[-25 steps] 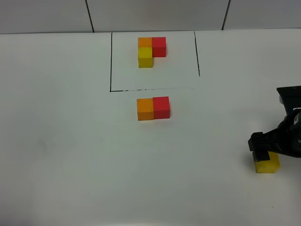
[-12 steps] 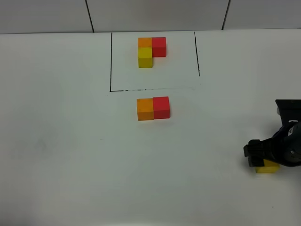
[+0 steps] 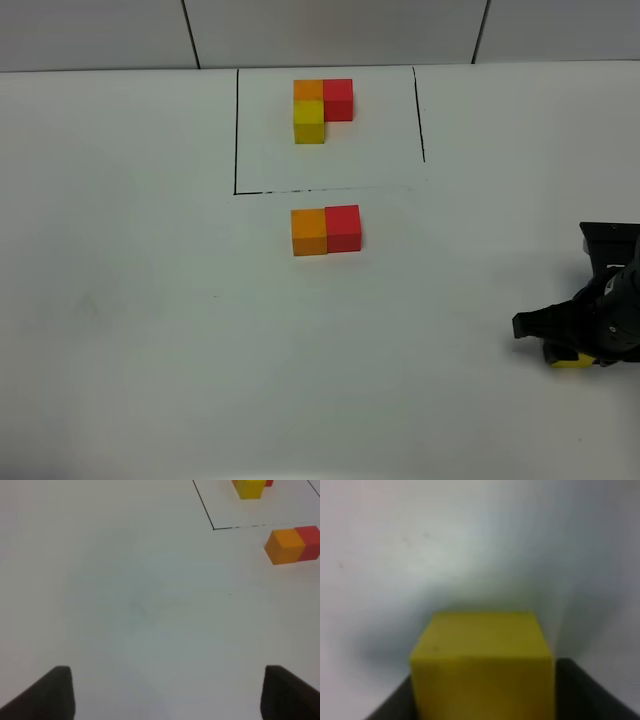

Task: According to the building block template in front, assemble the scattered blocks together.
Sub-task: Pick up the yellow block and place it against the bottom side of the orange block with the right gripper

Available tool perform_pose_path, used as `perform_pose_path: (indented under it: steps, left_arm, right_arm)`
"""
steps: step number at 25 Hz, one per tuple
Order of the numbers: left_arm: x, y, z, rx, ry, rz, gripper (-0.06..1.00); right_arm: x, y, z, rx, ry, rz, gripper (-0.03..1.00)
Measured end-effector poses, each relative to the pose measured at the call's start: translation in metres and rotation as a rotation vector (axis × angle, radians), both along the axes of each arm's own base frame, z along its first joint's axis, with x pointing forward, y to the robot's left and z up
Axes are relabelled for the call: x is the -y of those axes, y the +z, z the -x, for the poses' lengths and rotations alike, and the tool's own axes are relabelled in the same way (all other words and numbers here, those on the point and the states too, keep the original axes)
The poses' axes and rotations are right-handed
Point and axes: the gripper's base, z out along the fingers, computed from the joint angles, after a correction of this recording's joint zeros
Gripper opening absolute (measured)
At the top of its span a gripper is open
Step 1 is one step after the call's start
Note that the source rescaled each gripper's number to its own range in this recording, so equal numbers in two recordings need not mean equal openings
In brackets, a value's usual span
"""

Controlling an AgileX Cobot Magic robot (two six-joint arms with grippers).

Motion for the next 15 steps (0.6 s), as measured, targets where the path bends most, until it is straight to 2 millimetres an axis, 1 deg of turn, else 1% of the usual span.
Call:
perform_pose_path:
  steps: [3,6,9,11,15]
  left_arm:
    - [0.000,0.000,0.000,0.000,0.000,0.000,0.79]
    - [0.000,0.000,0.000,0.000,0.000,0.000,0.79]
    - [0.000,0.000,0.000,0.000,0.001,-0.001,0.79]
    - [0.000,0.000,0.000,0.000,0.001,-0.001,0.79]
    - [0.000,0.000,0.000,0.000,0.001,-0.001,0.79]
  right_arm:
    - [-0.005,0.000,0.002,-0.010,0.006,-0.003,0.01]
    - [-0.026,0.007,0.002,-0.014,0.036,-0.015,0.01]
    - [-0.060,0.022,-0.002,0.016,0.064,-0.045,0.01]
    - [-0.086,0.033,-0.003,0.046,0.085,-0.064,0.01]
    - [-0.134,0.059,-0.015,0.132,0.097,-0.094,0.01]
